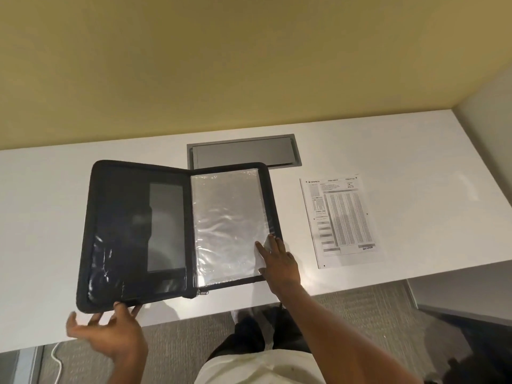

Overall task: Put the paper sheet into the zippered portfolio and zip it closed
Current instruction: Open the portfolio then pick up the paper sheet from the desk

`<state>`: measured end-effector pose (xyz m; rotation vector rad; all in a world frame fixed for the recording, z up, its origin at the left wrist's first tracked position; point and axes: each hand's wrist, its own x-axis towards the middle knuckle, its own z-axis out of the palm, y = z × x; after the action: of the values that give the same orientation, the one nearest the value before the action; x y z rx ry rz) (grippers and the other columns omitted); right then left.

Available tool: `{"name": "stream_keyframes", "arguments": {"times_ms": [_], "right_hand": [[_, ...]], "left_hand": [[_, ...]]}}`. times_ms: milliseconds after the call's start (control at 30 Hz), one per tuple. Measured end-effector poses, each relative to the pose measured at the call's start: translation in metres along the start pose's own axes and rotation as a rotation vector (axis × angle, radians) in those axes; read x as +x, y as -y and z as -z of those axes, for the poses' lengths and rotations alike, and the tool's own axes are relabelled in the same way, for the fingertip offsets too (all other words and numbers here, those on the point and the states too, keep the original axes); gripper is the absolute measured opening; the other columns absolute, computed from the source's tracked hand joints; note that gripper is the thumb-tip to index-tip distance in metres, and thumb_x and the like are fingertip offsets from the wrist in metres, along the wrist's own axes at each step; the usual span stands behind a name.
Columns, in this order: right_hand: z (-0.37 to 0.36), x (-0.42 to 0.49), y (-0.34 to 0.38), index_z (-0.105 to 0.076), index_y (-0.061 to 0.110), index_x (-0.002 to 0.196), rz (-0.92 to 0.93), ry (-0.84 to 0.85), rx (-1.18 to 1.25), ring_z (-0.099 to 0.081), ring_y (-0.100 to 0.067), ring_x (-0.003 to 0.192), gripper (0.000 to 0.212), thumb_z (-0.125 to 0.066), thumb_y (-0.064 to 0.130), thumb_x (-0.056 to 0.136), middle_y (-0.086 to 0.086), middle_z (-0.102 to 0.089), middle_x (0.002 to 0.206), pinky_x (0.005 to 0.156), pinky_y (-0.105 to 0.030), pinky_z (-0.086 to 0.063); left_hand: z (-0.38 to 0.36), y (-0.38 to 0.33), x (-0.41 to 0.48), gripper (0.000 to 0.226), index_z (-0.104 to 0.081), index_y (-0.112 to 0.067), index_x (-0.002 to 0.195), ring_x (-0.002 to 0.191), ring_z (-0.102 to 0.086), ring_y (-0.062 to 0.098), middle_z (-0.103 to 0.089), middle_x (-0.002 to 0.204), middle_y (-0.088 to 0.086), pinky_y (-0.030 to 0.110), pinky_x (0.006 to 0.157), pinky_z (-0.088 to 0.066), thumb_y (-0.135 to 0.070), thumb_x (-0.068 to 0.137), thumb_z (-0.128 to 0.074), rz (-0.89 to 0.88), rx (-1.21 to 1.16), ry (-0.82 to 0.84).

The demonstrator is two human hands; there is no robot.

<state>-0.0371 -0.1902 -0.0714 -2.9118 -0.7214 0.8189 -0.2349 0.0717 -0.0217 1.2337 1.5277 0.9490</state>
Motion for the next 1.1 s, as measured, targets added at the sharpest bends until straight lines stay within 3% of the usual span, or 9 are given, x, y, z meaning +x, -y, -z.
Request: {"name": "stream_keyframes", "arguments": {"times_ms": [100,200,267,367,467,567,667,933,1100], "right_hand": [[0.000,0.000,0.000,-0.004,0.038,0.159,-0.001,0.003,-0.005,-0.001,-0.026,0.156,0.078,-0.056,0.039,0.100,-0.006,0.003,0.169,0.119,-0.044,-0.032],[0.000,0.001,0.001,-0.003,0.038,0.159,-0.009,0.007,-0.021,-0.002,-0.026,0.156,0.079,-0.056,0.039,0.100,-0.006,0.003,0.169,0.118,-0.044,-0.033],[0.001,0.001,0.002,-0.003,0.038,0.159,-0.009,0.010,-0.033,-0.003,-0.026,0.156,0.079,-0.055,0.039,0.100,-0.006,0.003,0.169,0.117,-0.044,-0.035],[0.003,0.001,0.003,-0.002,0.037,0.159,-0.001,0.008,-0.079,-0.006,-0.026,0.156,0.079,-0.054,0.041,0.100,-0.006,0.000,0.169,0.112,-0.042,-0.041],[0.005,0.001,0.005,-0.003,0.037,0.159,-0.001,0.018,-0.105,-0.007,-0.025,0.155,0.078,-0.054,0.042,0.100,-0.005,-0.002,0.169,0.104,-0.040,-0.046],[0.007,0.000,0.006,-0.006,0.037,0.158,-0.001,0.016,-0.118,-0.010,-0.026,0.155,0.076,-0.055,0.042,0.099,-0.006,-0.005,0.169,0.098,-0.040,-0.050],[0.007,-0.001,0.007,-0.007,0.037,0.158,-0.003,0.026,-0.124,-0.010,-0.026,0.155,0.076,-0.055,0.042,0.100,-0.005,-0.005,0.169,0.099,-0.041,-0.051],[0.009,-0.005,0.005,-0.013,0.032,0.157,0.000,-0.007,-0.090,-0.020,-0.027,0.153,0.078,-0.061,0.044,0.096,-0.006,-0.014,0.168,0.100,-0.038,-0.051],[0.017,-0.011,-0.004,-0.016,0.025,0.158,0.029,-0.103,-0.051,-0.027,-0.028,0.151,0.077,-0.059,0.043,0.097,-0.008,-0.019,0.167,0.117,-0.041,-0.033]], "left_hand": [[0.005,0.022,0.023,0.064,-0.050,-0.050,0.120,0.087,-0.067,0.024,-0.058,0.125,0.005,0.019,0.057,-0.061,0.004,0.090,-0.065,-0.033,0.164,0.043],[0.012,0.044,0.047,0.042,-0.062,-0.022,0.128,0.079,-0.070,0.032,-0.067,0.120,0.015,0.029,0.064,-0.065,-0.003,0.091,-0.068,-0.031,0.377,0.078],[0.013,0.054,0.059,0.032,-0.061,-0.019,0.121,0.091,-0.070,0.044,-0.067,0.111,0.022,0.049,0.083,-0.061,-0.013,0.090,-0.069,-0.063,0.555,0.120],[0.011,0.056,0.061,0.029,-0.064,-0.008,0.113,0.124,-0.048,0.050,-0.052,0.129,0.034,0.056,0.106,-0.043,-0.024,0.091,-0.071,-0.134,0.826,0.196],[0.006,0.050,0.061,0.043,-0.059,0.002,0.114,0.122,-0.047,0.050,-0.050,0.133,0.029,0.062,0.103,-0.045,-0.028,0.088,-0.075,-0.264,0.984,0.279],[0.004,0.053,0.072,0.055,-0.048,-0.010,0.138,0.117,-0.052,0.048,-0.050,0.140,0.019,0.061,0.102,-0.046,-0.021,0.089,-0.070,-0.355,1.052,0.445],[0.000,0.057,0.077,0.049,-0.050,-0.008,0.142,0.128,-0.048,0.048,-0.046,0.151,0.020,0.059,0.108,-0.042,-0.013,0.095,-0.059,-0.439,1.107,0.575],[-0.021,0.042,0.069,0.033,-0.059,-0.009,0.123,0.127,-0.052,0.044,-0.057,0.139,0.019,0.060,0.114,-0.033,-0.019,0.092,-0.057,-0.347,1.204,0.490],[-0.053,0.027,0.038,0.061,-0.038,-0.003,0.144,0.144,-0.035,0.047,-0.041,0.153,0.026,0.065,0.120,-0.023,-0.021,0.092,-0.064,-0.429,1.114,0.440]]}}
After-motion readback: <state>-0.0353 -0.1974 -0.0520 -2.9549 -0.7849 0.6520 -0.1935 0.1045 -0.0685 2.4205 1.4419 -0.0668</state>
